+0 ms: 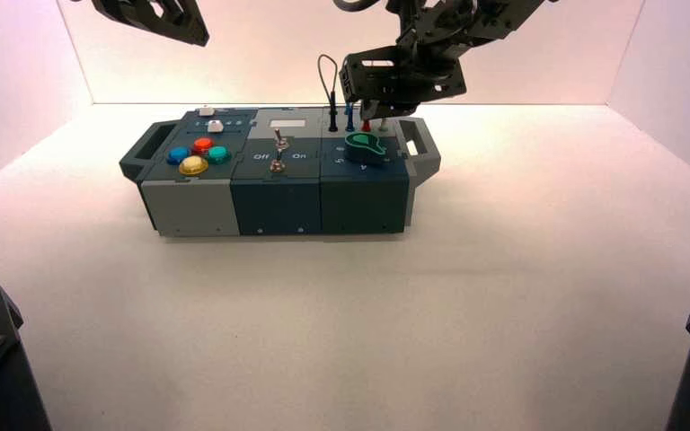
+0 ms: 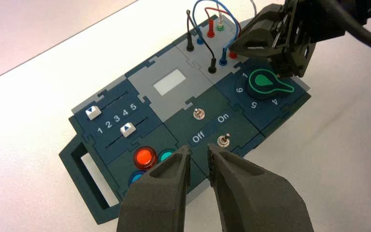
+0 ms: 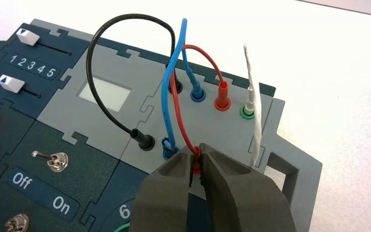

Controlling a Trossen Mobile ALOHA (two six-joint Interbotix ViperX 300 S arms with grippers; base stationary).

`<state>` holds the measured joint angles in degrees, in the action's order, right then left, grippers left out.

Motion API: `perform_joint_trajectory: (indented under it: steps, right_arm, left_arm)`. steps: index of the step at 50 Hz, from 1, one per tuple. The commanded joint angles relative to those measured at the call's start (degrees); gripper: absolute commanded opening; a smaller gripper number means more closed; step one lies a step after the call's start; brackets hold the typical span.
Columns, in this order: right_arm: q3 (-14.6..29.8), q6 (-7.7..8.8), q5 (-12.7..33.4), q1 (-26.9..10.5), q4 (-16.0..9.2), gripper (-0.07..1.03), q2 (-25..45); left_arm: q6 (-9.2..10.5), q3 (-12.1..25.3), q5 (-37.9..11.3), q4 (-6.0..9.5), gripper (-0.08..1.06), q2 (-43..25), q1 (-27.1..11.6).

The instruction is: Insert the red wire.

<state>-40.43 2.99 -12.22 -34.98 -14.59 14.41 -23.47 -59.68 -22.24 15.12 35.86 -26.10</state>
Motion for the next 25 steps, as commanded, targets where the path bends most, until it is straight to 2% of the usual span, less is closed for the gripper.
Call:
perform_joint_trajectory:
  steps: [1, 7, 17, 25]
  right_arm:
    - [0.2, 0.18, 1.3, -0.4, 0.0, 0.11, 0.4]
    - [0.4, 0.0, 1.4, -0.4, 0.0, 0.19, 0.9]
    - [1.1, 0.0, 3.3, -0.4, -0.1, 0.21, 1.1]
    - [1.3, 0.0, 3.7, -0.4, 0.0, 0.32, 0.4]
  left_arm:
    - [0.09, 0.7, 0.3, 0.0, 0.23, 0.4, 0.4]
    - [0.09, 0.6, 0.2, 0.0, 0.23, 0.4, 0.4]
    - [0.18, 0.8, 0.2, 0.09, 0.23, 0.4, 0.5]
    - [0.18, 0.8, -0.1, 0.09, 0.23, 0.3, 0.6]
